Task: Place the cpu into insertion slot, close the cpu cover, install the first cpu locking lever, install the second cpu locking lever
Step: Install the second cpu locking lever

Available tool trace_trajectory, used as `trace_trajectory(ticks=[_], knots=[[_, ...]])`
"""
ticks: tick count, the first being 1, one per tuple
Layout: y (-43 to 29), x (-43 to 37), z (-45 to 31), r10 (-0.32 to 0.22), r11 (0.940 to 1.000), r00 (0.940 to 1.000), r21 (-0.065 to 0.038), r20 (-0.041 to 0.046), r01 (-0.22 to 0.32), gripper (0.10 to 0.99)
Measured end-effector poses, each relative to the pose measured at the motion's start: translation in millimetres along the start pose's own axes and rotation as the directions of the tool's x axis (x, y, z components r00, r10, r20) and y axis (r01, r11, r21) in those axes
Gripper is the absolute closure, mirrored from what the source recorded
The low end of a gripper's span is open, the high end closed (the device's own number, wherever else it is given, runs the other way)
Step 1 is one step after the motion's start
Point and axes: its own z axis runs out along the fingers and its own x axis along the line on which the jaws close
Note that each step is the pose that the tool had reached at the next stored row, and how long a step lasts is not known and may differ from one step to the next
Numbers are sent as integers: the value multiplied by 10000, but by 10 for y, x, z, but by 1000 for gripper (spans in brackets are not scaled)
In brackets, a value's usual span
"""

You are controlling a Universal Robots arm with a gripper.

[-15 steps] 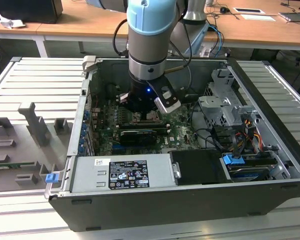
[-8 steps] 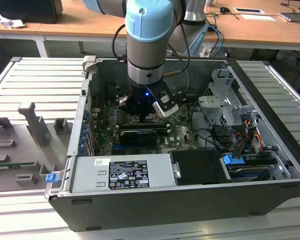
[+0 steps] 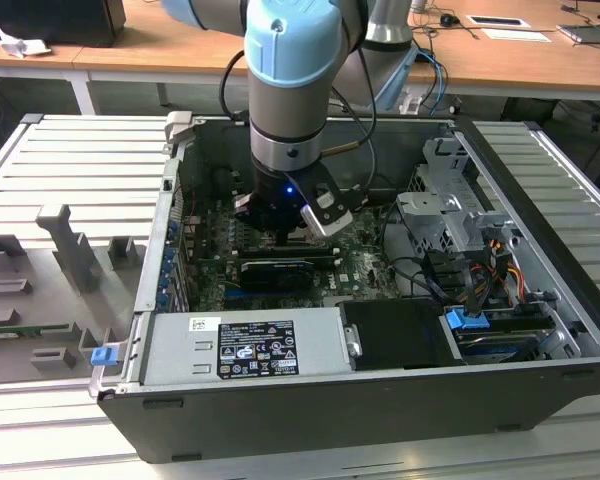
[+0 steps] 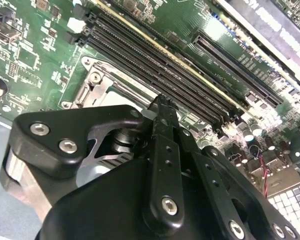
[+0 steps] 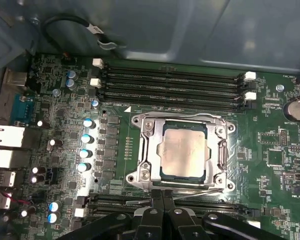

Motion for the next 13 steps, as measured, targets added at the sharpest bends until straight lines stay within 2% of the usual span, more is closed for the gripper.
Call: trace_trajectory(ticks=[3, 9, 13], knots=[[-22, 25, 2, 0, 10000, 10000, -26, 2, 0, 980], [-51, 135, 27, 4, 9998, 10000, -194, 16, -4, 980], [-57, 160, 55, 4, 9997, 10000, -251, 19, -3, 980]])
